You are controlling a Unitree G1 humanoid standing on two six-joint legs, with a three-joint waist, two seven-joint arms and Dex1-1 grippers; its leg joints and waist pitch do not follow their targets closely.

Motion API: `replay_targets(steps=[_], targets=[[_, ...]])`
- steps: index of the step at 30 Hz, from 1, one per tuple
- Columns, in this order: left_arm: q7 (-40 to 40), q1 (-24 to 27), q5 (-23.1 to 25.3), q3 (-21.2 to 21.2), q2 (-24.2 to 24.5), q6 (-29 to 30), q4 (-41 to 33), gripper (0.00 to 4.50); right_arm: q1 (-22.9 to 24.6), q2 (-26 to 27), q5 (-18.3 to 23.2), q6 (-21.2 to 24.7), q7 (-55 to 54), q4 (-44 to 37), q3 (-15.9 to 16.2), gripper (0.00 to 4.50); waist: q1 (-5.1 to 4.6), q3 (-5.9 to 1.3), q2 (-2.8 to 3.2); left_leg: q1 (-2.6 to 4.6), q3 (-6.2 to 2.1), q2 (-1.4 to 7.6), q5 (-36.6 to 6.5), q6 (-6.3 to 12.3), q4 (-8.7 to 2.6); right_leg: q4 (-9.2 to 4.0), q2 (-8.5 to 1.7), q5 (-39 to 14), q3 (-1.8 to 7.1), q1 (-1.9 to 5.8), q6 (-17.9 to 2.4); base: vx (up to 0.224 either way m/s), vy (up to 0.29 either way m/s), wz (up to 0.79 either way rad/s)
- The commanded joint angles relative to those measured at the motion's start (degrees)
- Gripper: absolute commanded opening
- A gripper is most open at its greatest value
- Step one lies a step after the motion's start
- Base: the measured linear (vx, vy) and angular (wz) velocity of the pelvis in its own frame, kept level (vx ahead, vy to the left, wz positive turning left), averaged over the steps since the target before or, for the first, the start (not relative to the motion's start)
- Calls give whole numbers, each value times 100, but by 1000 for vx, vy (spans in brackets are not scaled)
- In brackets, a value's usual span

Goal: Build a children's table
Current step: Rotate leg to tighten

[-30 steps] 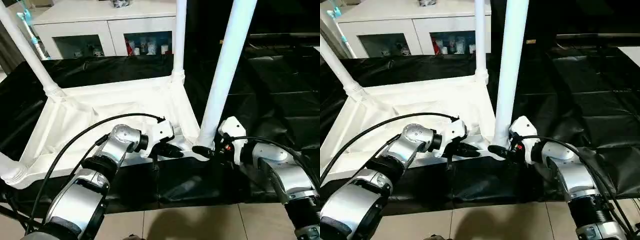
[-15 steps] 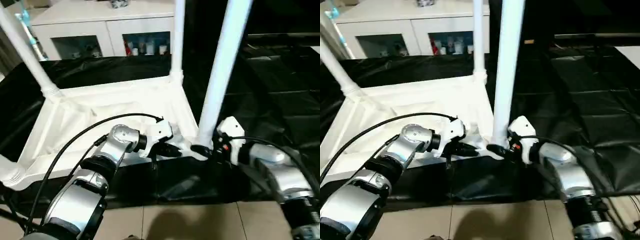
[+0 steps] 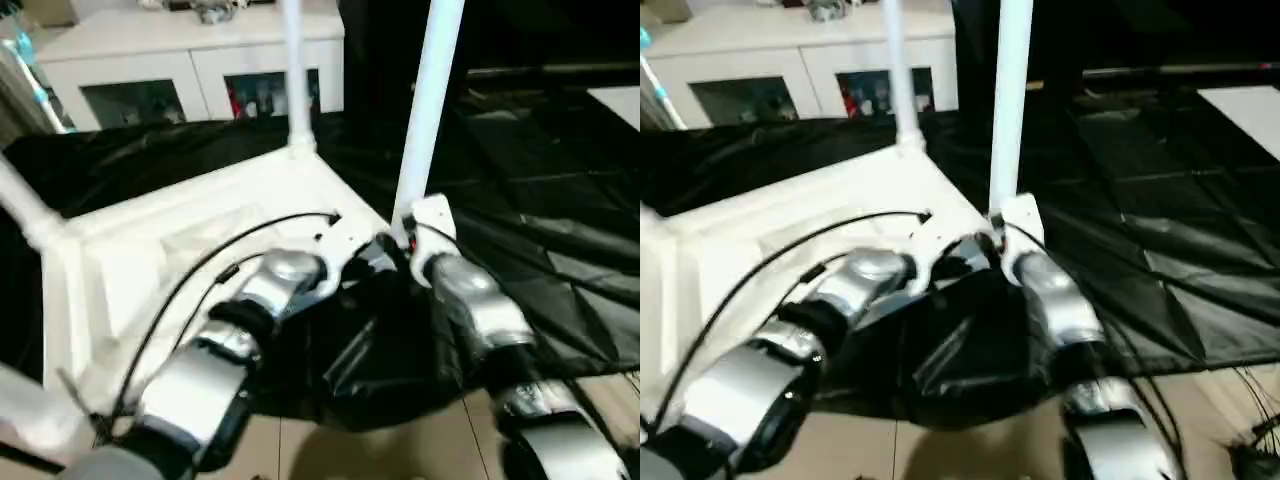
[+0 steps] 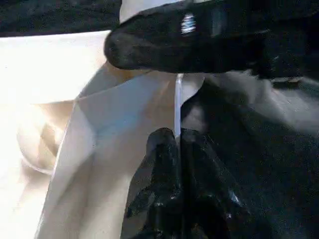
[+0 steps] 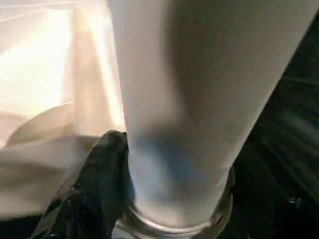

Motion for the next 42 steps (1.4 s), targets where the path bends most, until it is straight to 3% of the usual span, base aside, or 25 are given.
replay_targets(steps=[1,4,8,11,18,24,29,34,42], targets=[[345,-144,-28,99,-68,66,51,0,-8,253,-78,50,-107,311,111,269,16,-399,-122,69,-109,217,-1077,448,-378,-420,-339,-1428,170,288,-1226,0,0,0],[295,-136,-20,98,-52,23,75,0,-96,295,-82,-105,-10,450,139,269,26,-417,-133,55,-102,220,-848,643,-354,-363,-342,-1006,166,308,-1333,0,0,0],[181,-86,-15,85,19,-57,102,0,-119,239,6,-282,83,512,47,269,19,-403,-140,58,-96,221,-902,713,-355,-375,-340,-1102,161,313,-1347,0,0,0],[-100,-2,-8,86,142,-290,83,0,-55,40,85,-457,346,445,-107,341,19,-399,-147,60,-97,219,-992,688,-359,-391,-346,-1300,161,318,-1307,0,0,0],[-834,199,-90,74,458,-509,-80,0,279,-513,278,-651,1473,-173,-41,395,60,-416,-145,43,-88,238,-757,912,-328,-329,-337,-754,158,345,-1423,0,0,0],[-1980,454,-192,-3,824,-940,-346,0,900,-1269,488,-741,3062,-1217,279,445,120,-396,-166,34,-76,261,-835,993,-322,-336,-328,-972,161,346,-1372,0,0,0],[-3306,794,-372,-108,1124,-1082,-801,0,1343,-1819,745,-625,4102,-1937,378,445,158,-387,-146,64,-74,291,-1059,847,-354,-367,-329,-1414,171,300,-1358,0,0,0],[-3835,953,-444,-172,1220,-930,-1037,0,1553,-2024,930,-383,4645,-2336,522,445,229,-378,-144,66,-80,310,-1113,751,-380,-363,-338,-1461,186,288,-1349,0,0,0],[-4036,1059,-471,-199,1245,-843,-1276,0,1669,-2063,753,-371,4791,-2364,751,445,315,-395,-142,75,-78,309,-973,690,-369,-342,-341,-1290,197,268,-1326,0,0,0]])
